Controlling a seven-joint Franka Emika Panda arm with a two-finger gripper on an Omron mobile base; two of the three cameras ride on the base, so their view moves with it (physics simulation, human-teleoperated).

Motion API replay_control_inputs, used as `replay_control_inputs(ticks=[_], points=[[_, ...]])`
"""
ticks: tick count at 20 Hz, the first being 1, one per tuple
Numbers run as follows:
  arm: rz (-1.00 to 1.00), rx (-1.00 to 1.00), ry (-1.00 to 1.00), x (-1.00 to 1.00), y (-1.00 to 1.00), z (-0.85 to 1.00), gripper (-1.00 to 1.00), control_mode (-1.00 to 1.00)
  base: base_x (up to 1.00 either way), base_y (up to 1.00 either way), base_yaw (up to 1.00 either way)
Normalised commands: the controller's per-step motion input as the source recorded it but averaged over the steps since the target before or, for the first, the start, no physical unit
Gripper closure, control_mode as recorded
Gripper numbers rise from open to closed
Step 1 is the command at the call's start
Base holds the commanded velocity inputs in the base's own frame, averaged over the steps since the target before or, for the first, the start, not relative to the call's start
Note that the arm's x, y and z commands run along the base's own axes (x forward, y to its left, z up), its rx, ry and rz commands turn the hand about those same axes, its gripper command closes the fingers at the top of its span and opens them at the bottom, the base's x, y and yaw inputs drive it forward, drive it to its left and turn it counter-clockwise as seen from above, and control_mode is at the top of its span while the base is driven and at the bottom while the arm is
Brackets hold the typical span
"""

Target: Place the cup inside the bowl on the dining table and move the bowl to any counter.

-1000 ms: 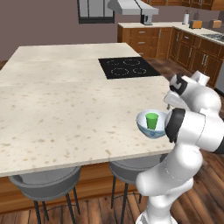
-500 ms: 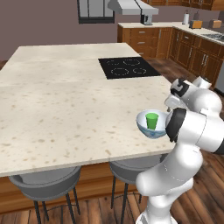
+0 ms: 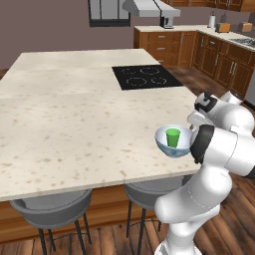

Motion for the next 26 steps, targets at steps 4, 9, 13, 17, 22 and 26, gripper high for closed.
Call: replay_control_inputs(ticks=[4,9,13,17,22,26], points=[[0.07,0.00,0.00,0.00,0.00,-0.01,-1.00,-1.00,0.00,0.00,0.00],[0.06,0.00,0.00,0.01,0.00,-0.07,-1.00,-1.00,0.00,0.00,0.00],[0.05,0.00,0.00,0.01,0.00,-0.16,-1.00,-1.00,0.00,0.00,0.00],[0.04,0.00,0.00,0.00,-0.02,-0.16,-1.00,-1.00,0.00,0.00,0.00],[0.04,0.00,0.00,0.00,-0.04,-0.09,-1.00,-1.00,0.00,0.00,0.00],[0.04,0.00,0.00,0.00,-0.01,-0.05,-1.00,-1.00,0.00,0.00,0.00]])
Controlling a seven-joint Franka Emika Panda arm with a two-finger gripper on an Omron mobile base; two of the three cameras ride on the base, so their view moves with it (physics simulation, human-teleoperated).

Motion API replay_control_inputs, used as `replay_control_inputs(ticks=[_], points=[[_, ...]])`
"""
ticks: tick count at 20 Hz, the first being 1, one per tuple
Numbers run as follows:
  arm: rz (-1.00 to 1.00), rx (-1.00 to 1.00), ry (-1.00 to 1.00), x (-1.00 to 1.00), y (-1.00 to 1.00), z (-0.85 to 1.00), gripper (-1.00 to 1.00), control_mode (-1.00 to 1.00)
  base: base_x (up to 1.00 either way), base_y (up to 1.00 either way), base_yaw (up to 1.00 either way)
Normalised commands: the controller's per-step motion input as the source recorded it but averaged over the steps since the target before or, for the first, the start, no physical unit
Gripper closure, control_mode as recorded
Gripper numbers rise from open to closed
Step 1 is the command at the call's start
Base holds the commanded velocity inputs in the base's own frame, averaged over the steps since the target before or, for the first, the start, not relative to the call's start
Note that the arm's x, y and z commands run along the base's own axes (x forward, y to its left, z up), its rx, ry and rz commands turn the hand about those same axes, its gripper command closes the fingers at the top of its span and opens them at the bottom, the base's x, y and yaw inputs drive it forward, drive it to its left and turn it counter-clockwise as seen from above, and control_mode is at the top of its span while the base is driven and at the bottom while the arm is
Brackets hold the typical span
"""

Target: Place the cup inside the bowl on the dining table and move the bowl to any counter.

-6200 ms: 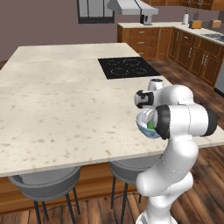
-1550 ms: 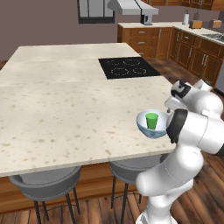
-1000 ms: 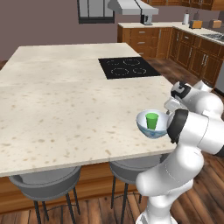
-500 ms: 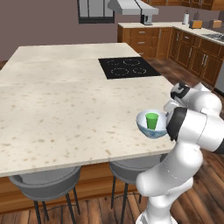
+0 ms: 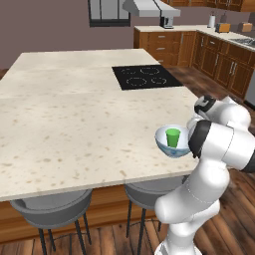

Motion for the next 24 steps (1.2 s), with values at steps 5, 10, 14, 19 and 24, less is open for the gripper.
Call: replay_control_inputs(ticks=[5,10,14,19,24], points=[[0.04,0.00,0.00,0.00,0.00,-0.08,-1.00,-1.00,0.00,0.00,0.00],[0.04,0.00,0.00,0.02,0.00,-0.18,-1.00,-1.00,0.00,0.00,0.00],[0.04,0.00,0.00,0.02,0.00,-0.16,-1.00,-1.00,0.00,0.00,0.00],[0.03,0.00,0.00,0.06,0.00,-0.13,-1.00,-1.00,0.00,0.00,0.00],[0.03,0.00,0.00,0.06,0.00,-0.10,-1.00,-1.00,0.00,0.00,0.00]])
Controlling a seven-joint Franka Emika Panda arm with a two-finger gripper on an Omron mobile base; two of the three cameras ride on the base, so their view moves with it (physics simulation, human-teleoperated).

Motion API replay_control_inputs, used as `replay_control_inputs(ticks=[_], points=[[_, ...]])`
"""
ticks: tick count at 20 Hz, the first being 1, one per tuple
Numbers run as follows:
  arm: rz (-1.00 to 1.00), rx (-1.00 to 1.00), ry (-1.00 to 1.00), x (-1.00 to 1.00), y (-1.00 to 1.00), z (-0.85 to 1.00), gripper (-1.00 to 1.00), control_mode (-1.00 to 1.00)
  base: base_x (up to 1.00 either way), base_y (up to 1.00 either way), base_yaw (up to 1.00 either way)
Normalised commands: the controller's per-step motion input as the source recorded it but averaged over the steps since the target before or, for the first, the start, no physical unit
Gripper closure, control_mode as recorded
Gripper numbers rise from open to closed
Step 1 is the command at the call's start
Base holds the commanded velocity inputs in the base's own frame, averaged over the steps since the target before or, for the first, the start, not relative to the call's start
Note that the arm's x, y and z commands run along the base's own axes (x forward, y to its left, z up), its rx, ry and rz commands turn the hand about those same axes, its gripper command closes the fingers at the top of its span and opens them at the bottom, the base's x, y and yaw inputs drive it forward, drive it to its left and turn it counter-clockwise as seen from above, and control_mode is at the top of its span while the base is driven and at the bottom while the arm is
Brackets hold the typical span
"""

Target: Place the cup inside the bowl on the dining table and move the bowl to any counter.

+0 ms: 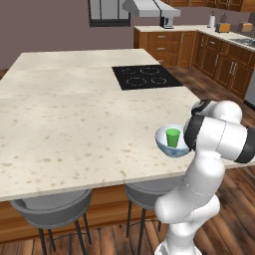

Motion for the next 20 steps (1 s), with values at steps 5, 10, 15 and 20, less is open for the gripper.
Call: replay_control_inputs(ticks=[5,10,15,20], points=[[0.04,0.00,0.00,0.03,0.00,-0.08,-1.00,-1.00,0.00,0.00,0.00],[0.02,0.00,0.00,0.00,0.03,-0.03,-1.00,-1.00,0.00,0.00,0.00],[0.00,0.00,0.00,0.00,0.00,0.00,-1.00,-1.00,0.00,0.00,0.00],[0.00,0.00,0.00,0.00,0.00,0.00,1.00,-1.00,0.00,0.00,0.00]])
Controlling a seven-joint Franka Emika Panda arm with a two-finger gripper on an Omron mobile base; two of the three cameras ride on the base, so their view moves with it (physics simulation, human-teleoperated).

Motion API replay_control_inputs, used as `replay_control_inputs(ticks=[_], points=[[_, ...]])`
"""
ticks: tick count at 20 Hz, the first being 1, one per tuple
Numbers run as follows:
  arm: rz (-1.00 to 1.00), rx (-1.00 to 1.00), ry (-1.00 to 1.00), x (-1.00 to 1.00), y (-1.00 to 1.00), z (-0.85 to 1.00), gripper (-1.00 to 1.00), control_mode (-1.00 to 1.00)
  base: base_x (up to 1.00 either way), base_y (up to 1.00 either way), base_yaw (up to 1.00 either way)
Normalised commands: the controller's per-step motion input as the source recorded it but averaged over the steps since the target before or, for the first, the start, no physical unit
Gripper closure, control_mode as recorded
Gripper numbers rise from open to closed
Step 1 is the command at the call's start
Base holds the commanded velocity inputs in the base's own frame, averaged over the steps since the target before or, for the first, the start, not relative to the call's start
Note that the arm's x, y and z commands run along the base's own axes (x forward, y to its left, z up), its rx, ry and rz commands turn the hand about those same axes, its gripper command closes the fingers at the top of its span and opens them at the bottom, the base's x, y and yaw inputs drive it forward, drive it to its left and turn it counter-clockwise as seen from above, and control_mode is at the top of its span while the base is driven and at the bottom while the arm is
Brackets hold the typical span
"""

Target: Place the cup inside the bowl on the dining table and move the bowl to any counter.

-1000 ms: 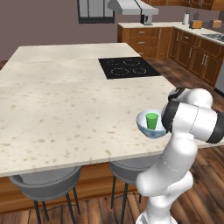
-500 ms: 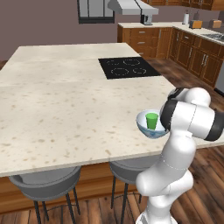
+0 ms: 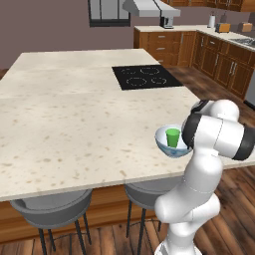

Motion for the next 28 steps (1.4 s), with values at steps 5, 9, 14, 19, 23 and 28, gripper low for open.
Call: replay_control_inputs(ticks=[5,9,14,19,23,28], points=[[0.00,0.00,0.00,0.00,0.00,0.00,1.00,-1.00,0.00,0.00,0.00],[0.00,0.00,0.00,0.00,0.00,0.00,1.00,-1.00,0.00,0.00,0.00],[0.00,0.00,0.00,0.00,0.00,0.03,1.00,-1.00,0.00,0.00,0.00],[0.00,0.01,0.00,-0.15,0.00,0.25,1.00,-1.00,0.00,0.00,0.00],[0.00,0.03,0.00,-0.28,0.00,0.26,1.00,-1.00,0.00,0.00,0.00],[0.00,0.03,0.01,-0.43,0.00,0.36,1.00,-1.00,0.00,0.00,0.00]])
